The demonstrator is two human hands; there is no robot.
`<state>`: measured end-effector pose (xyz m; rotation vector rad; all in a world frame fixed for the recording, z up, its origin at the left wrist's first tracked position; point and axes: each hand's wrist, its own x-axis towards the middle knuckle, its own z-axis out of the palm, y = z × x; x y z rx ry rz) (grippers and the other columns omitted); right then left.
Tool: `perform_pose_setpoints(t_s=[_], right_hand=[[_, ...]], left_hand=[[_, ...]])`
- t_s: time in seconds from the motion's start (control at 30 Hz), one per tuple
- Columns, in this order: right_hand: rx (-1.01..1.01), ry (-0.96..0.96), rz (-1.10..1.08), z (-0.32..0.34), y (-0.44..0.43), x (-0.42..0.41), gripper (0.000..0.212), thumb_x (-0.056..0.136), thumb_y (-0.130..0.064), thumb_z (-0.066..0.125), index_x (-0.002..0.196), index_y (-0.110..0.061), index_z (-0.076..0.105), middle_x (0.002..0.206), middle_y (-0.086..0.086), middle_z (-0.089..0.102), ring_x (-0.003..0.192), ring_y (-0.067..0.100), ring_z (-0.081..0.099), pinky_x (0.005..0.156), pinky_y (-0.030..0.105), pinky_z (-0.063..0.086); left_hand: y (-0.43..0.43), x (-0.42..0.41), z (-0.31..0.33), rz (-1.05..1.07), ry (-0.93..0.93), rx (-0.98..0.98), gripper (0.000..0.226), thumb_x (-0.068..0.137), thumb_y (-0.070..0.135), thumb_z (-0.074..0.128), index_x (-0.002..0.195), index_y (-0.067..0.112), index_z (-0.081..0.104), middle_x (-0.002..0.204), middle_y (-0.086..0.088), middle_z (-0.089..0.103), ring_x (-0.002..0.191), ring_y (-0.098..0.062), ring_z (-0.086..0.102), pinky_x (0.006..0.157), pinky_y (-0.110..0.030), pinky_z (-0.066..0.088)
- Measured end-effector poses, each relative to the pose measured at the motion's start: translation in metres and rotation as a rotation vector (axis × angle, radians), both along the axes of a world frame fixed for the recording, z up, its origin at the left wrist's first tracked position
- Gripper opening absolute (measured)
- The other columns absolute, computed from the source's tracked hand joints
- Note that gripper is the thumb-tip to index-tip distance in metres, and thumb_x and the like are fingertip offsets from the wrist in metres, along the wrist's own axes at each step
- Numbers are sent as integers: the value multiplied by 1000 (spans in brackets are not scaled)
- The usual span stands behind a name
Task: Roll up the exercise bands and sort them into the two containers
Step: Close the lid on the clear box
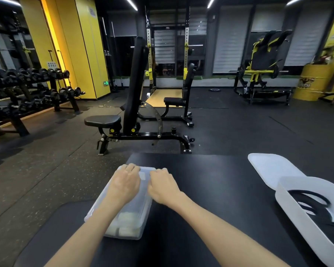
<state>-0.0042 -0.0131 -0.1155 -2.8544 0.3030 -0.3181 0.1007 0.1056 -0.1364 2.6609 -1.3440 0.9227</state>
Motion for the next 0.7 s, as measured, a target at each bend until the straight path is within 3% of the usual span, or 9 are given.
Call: perform_pose_setpoints(t_s=[0.07,0.17,0.27,0.5,0.7], right_hand=[[-12,-37,-14,1,-22,-11,18,92,-15,37,95,-5,52,103,15,57,97,30,45,72,35,34],[-54,-58,-50,6,-60,-30,26,96,-21,35,109,-5,52,111,14,56,105,32,46,82,40,41],[-68,-89,-97,6,-100,-55,29,97,-21,34,115,-6,52,116,14,56,107,31,47,87,42,43],[-147,-121,-188,-7,-176,-117,26,96,-21,34,109,-10,54,110,8,58,101,28,49,82,41,43],[-166,-99,-267,4,-237,-162,19,96,-19,34,93,-10,50,93,8,56,89,27,49,70,35,36]], left_hand=[[-23,-13,5,-39,-33,65,10,67,4,62,66,13,68,74,-1,64,62,-20,57,56,-26,46],[-59,-35,12,-19,173,-71,16,68,10,73,84,10,68,80,-4,64,64,-23,59,46,-29,49],[-97,-60,15,-45,269,-126,17,81,17,62,96,10,66,92,-5,65,76,-27,62,55,-38,52],[-164,-101,11,-104,364,-110,23,99,31,39,104,16,56,101,1,58,94,-22,54,78,-35,45],[-226,-127,13,-151,427,-93,24,99,30,34,101,17,54,101,1,56,92,-21,52,81,-35,44]])
